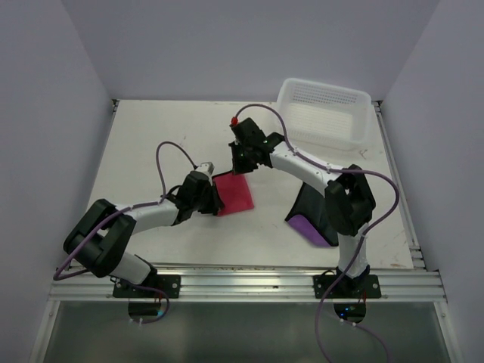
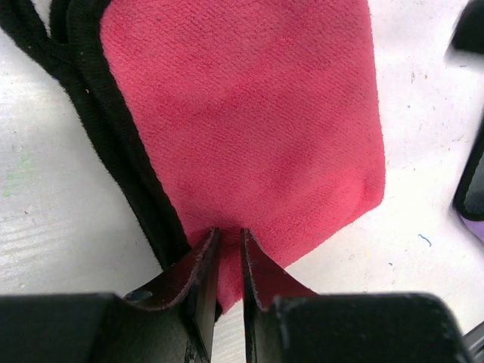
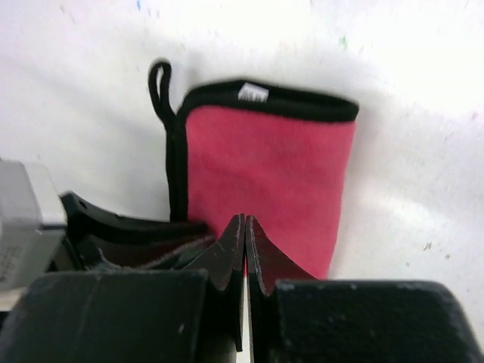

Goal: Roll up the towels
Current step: Fold the towel, then roll the towel

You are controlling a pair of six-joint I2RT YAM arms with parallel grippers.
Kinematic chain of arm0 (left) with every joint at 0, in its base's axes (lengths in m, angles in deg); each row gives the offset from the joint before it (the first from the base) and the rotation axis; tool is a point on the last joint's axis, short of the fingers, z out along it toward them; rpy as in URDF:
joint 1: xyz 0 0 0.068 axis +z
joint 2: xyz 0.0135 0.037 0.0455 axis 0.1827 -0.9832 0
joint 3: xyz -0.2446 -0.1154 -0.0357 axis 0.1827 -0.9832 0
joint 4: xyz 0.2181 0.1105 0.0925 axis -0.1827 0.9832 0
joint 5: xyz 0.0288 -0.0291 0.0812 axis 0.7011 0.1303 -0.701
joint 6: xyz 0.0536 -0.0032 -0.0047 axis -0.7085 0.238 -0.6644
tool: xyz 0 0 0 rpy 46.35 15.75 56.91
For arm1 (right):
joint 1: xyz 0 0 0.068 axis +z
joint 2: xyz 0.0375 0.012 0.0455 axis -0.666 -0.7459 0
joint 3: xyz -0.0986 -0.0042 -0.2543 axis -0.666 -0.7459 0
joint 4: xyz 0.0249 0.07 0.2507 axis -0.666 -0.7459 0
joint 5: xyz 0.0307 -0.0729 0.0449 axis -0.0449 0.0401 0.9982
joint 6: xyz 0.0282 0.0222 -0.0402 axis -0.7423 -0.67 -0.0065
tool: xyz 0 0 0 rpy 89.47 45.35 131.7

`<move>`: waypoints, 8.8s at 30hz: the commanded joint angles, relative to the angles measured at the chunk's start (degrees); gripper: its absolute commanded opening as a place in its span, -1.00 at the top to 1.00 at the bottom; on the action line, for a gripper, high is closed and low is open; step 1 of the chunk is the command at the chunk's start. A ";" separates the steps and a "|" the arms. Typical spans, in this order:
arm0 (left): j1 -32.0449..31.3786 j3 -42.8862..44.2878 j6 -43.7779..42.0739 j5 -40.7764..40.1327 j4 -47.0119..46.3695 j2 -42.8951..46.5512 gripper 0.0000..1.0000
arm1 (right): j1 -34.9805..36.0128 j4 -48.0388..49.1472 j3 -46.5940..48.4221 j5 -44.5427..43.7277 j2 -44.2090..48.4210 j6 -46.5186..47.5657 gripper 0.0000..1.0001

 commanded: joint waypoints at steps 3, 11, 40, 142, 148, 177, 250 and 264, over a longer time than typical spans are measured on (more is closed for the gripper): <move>-0.60 -1.46 0.76 -1.46 -1.89 1.34 0.59 | -1.81 -3.64 6.76 -1.43 -4.71 1.92 1.00; -0.69 -2.34 0.94 -1.38 -2.07 1.78 0.60 | -3.39 -1.88 7.29 -1.69 -10.85 2.45 1.00; -0.69 7.11 -2.38 -8.05 14.44 13.82 -0.04 | -7.87 6.10 -14.19 9.38 15.93 -6.94 0.19; -6.05 53.29 -5.12 -12.62 36.69 -35.92 0.70 | 5.13 43.91 -51.33 -2.04 16.12 -16.18 1.00; -5.61 53.47 -4.34 -12.54 36.96 -35.93 0.94 | 7.24 42.51 -50.11 -4.50 15.94 -13.37 1.00; 1.24 29.48 7.36 6.00 -2.41 -21.08 1.00 | 24.99 18.16 -42.98 -37.72 19.72 3.77 1.00; 3.27 2.05 3.23 4.78 -24.57 -20.54 1.00 | 34.22 5.15 -31.38 -40.45 14.70 6.94 0.39; 2.56 0.56 3.31 3.90 -25.53 -19.84 1.00 | 14.64 16.74 -42.72 -16.58 36.24 -5.36 0.43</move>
